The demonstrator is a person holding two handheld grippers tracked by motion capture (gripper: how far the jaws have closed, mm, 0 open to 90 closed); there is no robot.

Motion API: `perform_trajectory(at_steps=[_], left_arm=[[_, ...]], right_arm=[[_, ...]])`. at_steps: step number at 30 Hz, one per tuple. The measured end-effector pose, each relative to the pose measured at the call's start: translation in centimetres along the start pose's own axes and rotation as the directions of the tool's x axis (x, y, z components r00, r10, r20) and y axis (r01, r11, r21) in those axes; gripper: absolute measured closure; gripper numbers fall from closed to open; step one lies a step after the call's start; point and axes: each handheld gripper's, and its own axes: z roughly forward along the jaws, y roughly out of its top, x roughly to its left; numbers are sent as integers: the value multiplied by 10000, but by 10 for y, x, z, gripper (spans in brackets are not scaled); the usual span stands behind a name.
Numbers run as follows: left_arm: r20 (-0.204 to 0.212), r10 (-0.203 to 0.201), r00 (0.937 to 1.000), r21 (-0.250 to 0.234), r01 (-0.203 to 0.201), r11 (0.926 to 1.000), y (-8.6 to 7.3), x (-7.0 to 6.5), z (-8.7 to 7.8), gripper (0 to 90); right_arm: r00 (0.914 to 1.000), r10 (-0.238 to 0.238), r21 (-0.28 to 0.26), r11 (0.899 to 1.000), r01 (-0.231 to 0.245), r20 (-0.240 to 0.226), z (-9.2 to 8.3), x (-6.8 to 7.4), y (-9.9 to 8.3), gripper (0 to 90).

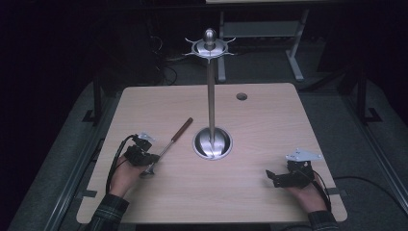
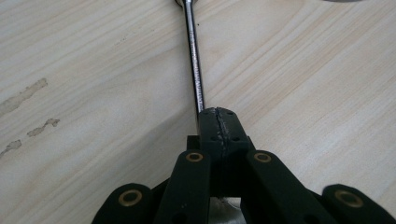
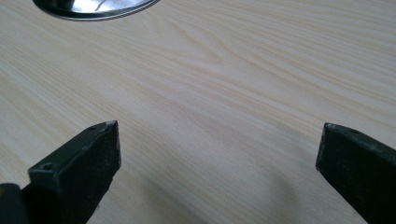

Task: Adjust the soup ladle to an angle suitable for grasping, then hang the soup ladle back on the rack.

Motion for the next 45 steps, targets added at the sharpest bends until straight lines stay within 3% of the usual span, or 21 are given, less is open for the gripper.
perform_trajectory(at_steps=[6,12,19,22,23,28,38,40,45], left_arm=[[151,30,9999,-251,-26,9997,3,-2,-5,893],[353,184,9992,-312,-173,9994,11,1,-10,830],[629,-91,9980,-368,114,9993,24,9,-11,727],[622,141,9980,-245,-126,9996,32,13,-10,675],[665,-18,9978,-303,38,9995,34,13,-9,653],[654,165,9977,-255,-149,9996,50,13,-6,568],[545,511,9972,223,-524,9984,77,20,4,511],[516,314,9982,73,-318,9995,81,20,8,505],[516,365,9980,302,-381,9988,91,26,16,500]], right_arm=[[10000,53,8,10000,-53,-13,0,0,0,0],[10000,85,43,10000,-85,-21,0,0,1,0],[9999,161,71,9998,-161,-33,0,-1,0,0],[9996,285,145,9995,-284,-74,-1,-2,-1,0],[9996,281,124,9995,-280,-69,-1,-3,-2,0],[9996,282,59,9996,-282,-69,-3,-4,-3,0],[9996,251,45,9997,-250,-105,-2,-4,-3,0],[9994,308,7,9995,-308,-129,-2,-5,-3,0],[9994,331,-30,9994,-332,-126,-2,-5,-4,0]])
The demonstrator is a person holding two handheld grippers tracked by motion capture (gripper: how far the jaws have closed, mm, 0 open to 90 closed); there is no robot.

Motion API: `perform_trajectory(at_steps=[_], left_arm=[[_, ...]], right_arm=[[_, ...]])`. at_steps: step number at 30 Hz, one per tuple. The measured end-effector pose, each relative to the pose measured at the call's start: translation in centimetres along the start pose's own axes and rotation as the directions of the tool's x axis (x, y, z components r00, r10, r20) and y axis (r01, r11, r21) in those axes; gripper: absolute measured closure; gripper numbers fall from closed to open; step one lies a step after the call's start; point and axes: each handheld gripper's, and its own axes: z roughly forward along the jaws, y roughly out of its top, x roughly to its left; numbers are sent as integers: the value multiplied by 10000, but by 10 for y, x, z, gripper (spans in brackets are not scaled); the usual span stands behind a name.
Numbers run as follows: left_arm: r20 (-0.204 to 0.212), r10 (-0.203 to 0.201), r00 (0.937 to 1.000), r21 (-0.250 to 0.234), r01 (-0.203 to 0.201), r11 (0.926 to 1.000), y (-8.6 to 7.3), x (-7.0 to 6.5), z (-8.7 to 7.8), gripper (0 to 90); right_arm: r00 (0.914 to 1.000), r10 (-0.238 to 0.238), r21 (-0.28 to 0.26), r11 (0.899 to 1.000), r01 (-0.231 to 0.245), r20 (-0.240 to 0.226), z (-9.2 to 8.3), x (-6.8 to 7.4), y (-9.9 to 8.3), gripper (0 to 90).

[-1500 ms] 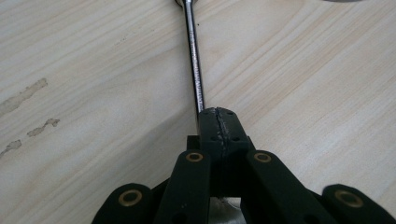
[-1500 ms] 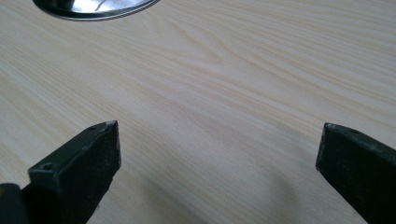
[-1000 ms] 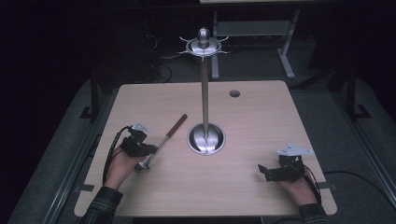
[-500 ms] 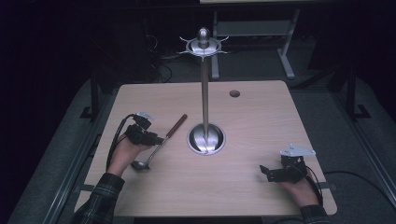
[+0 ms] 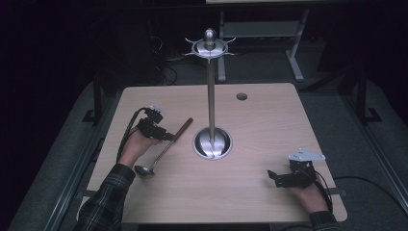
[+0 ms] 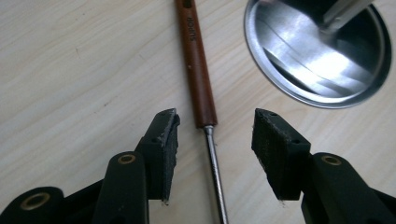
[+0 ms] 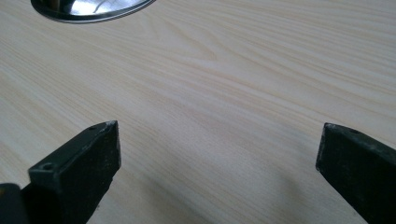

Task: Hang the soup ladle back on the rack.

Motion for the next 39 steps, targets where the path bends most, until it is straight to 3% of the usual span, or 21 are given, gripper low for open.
perform_trajectory(at_steps=[6,10,13,25,39], left_arm=[[-63,-229,9997,36,229,9997,14,1,10,499],[-153,-152,9998,120,154,9998,20,3,16,500],[-246,54,9997,577,-40,9983,23,4,22,500],[-352,251,9991,1146,-210,9932,25,0,43,526],[-559,295,9980,1453,-211,9892,23,-6,53,636]], right_arm=[[10000,-56,-12,10000,56,51,0,1,0,0],[10000,-79,-22,10000,80,43,1,1,0,0],[10000,-84,-39,10000,84,46,0,1,0,0],[10000,18,48,10000,-18,50,1,1,0,0],[9999,-12,112,9999,11,102,1,0,-1,0]])
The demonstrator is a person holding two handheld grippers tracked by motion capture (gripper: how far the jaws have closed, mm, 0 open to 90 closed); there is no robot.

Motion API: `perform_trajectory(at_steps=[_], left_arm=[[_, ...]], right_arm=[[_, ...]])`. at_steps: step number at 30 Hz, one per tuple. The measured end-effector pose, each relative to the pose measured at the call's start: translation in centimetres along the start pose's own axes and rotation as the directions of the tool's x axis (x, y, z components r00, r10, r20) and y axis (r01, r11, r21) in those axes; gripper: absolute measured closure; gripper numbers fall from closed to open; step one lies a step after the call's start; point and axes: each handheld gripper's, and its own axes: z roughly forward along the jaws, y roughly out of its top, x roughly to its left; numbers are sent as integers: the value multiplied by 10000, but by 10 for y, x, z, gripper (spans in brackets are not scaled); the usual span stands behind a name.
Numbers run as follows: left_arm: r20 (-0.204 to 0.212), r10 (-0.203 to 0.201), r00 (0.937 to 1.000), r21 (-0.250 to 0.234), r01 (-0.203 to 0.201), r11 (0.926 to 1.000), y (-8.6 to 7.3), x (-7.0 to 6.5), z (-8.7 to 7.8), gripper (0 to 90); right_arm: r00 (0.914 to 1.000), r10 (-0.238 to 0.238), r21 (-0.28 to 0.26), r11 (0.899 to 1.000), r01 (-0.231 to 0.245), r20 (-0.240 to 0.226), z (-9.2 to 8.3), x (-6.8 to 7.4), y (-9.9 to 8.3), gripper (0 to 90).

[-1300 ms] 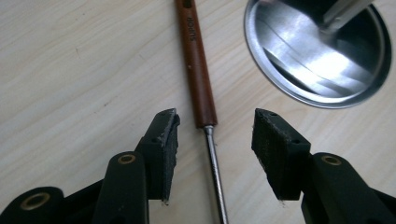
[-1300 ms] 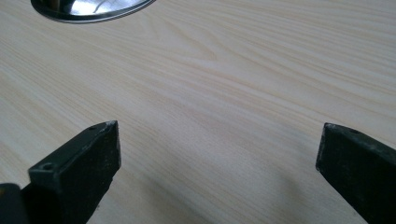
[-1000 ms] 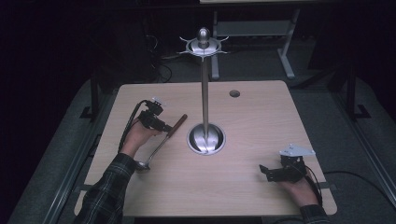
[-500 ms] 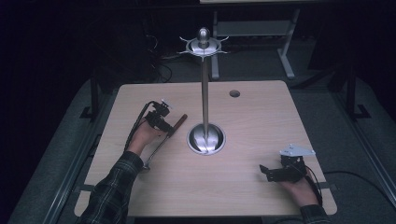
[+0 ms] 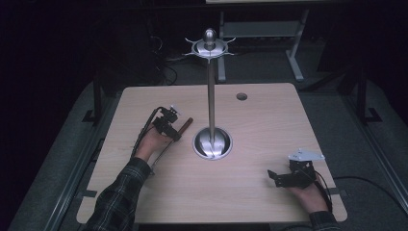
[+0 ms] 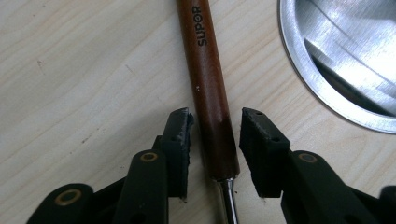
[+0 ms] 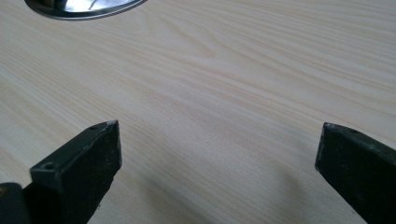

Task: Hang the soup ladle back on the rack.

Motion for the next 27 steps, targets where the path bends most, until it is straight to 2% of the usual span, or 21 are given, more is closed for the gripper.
perform_trajectory(at_steps=[7,14,16,18,21,27], left_arm=[[-83,-81,9999,117,82,9999,-1,-1,2,687],[82,-535,9985,109,534,9985,-1,2,2,712],[170,-502,9986,131,500,9987,-1,3,2,731],[12,-384,9993,102,384,9992,-1,0,2,736],[205,-440,9988,52,439,9990,-1,1,1,737],[386,-469,9982,-334,482,9983,-1,4,-13,737]], right_arm=[[10000,0,-34,10000,1,33,-1,0,0,0],[10000,-41,-31,10000,41,8,-1,0,0,0],[10000,-33,-48,10000,33,-18,-1,0,0,0],[10000,-39,-48,10000,39,-11,-1,0,0,0],[10000,-44,-35,10000,44,-2,0,0,0,0],[10000,-30,-48,10000,30,0,0,0,0,0]])
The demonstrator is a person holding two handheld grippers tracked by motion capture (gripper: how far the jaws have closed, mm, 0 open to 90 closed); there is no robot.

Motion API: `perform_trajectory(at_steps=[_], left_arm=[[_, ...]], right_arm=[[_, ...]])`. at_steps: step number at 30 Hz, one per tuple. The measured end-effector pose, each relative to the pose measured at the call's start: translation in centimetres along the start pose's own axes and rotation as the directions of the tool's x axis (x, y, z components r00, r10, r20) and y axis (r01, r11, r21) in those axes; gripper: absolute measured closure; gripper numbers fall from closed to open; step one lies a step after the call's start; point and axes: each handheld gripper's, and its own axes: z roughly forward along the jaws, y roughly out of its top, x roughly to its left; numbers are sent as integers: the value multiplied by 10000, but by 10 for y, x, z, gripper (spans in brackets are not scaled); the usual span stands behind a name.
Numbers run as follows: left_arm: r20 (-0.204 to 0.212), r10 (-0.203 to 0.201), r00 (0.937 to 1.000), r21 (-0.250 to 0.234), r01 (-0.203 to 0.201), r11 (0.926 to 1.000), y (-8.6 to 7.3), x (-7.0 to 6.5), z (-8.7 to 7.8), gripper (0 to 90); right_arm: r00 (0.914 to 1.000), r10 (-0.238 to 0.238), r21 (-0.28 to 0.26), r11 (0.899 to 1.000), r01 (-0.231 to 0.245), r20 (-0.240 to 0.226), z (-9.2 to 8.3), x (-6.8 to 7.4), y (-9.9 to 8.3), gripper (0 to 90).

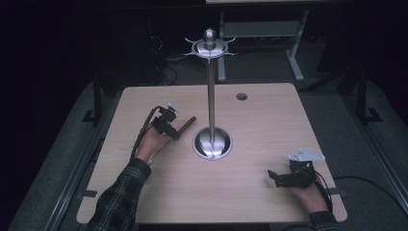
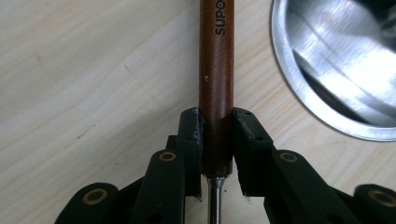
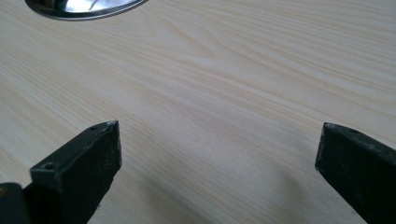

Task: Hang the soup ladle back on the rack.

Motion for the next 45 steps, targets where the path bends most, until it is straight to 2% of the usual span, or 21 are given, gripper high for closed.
perform_trajectory(at_steps=[6,11,12,15,25,28,33,35,37,40,42,43,44,45], left_arm=[[206,8,9998,-589,5,9983,-3,3,-17,738],[368,-16,9993,-1426,69,9898,-7,2,-32,738],[451,173,9988,-1450,-106,9894,-7,3,-36,738],[511,98,9986,-1980,5,9802,-9,0,-45,738],[399,475,9981,-2804,-345,9593,-15,-7,-75,739],[308,636,9975,-3104,-510,9492,-17,-9,-82,739],[334,699,9970,-3562,-535,9329,-22,-12,-94,739],[408,732,9965,-3708,-529,9272,-24,-12,-99,739],[542,726,9959,-3974,-452,9165,-25,-12,-103,739],[655,893,9938,-4157,-542,9079,-28,-12,-108,739],[712,945,9930,-4357,-543,8985,-29,-14,-111,739],[694,1040,9921,-4373,-635,8971,-30,-14,-113,739],[750,1058,9916,-4485,-613,8917,-31,-16,-115,739],[767,1072,9913,-4524,-613,8897,-31,-17,-117,738]], right_arm=[[10000,-20,0,10000,20,29,0,0,0,0],[10000,-24,-33,10000,24,43,0,0,0,0],[10000,-16,-43,10000,16,38,0,0,0,0],[10000,-33,-83,10000,34,44,0,0,0,0],[9999,22,-171,9999,-21,106,-1,0,-1,0],[9999,55,-180,9998,-53,131,-1,0,-1,0],[9999,30,-209,9998,-27,140,-1,-1,-1,0],[9999,25,-210,9998,-21,144,-1,-1,-1,0],[9999,23,-204,9998,-20,151,-1,-1,-1,0],[9999,33,-187,9998,-30,155,-1,-1,-1,0],[9999,28,-194,9998,-25,150,-1,-1,-1,0],[9999,32,-194,9998,-29,150,-1,-1,-1,0],[9999,33,-192,9998,-30,149,-1,-1,-1,0],[9999,33,-194,9998,-30,149,-1,-1,-1,0]])
